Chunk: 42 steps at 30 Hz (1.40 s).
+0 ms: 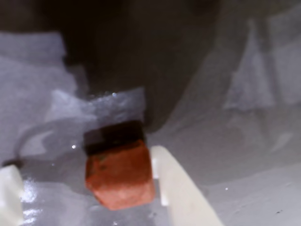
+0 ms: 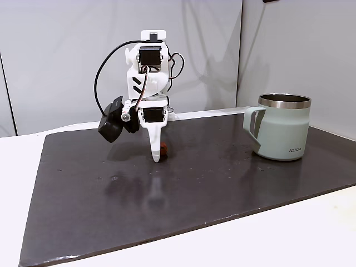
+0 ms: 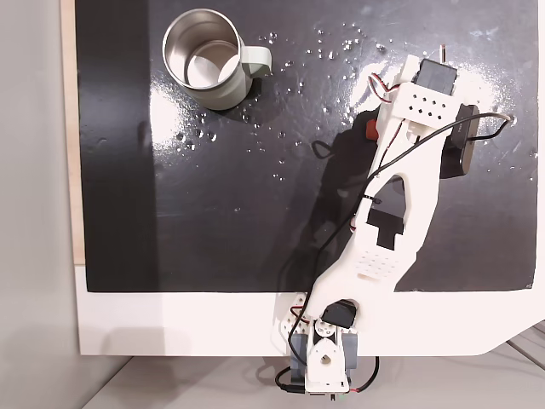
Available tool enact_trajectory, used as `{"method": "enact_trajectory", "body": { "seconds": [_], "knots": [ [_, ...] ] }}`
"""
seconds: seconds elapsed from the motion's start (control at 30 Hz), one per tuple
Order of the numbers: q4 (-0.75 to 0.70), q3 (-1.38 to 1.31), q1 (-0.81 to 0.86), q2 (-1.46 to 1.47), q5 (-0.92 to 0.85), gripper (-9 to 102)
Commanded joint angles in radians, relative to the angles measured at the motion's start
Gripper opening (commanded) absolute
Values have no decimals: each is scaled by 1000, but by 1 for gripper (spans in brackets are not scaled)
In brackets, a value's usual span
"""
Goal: Grasp a cube and put it in the cup.
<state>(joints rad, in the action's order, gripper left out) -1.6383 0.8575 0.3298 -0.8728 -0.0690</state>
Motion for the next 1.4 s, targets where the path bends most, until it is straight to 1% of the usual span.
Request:
{"method": "enact_trajectory", "body": {
  "seconds": [0.0,0.17,0.33,0.57,0.63,0.93,1.03,1.17,1.37],
  "knots": [
    [14,-61,-21,0,-6,30],
    [14,-63,-35,2,-8,27],
    [14,-66,-41,5,-2,22],
    [0,-84,-54,5,6,9],
    [-2,-86,-54,-2,6,7],
    [-34,-97,-58,-34,15,5],
    [-71,-130,-66,-55,28,4],
    [-155,-241,-81,-86,35,4],
    [-161,-198,-117,-290,34,4]
  ]
}}
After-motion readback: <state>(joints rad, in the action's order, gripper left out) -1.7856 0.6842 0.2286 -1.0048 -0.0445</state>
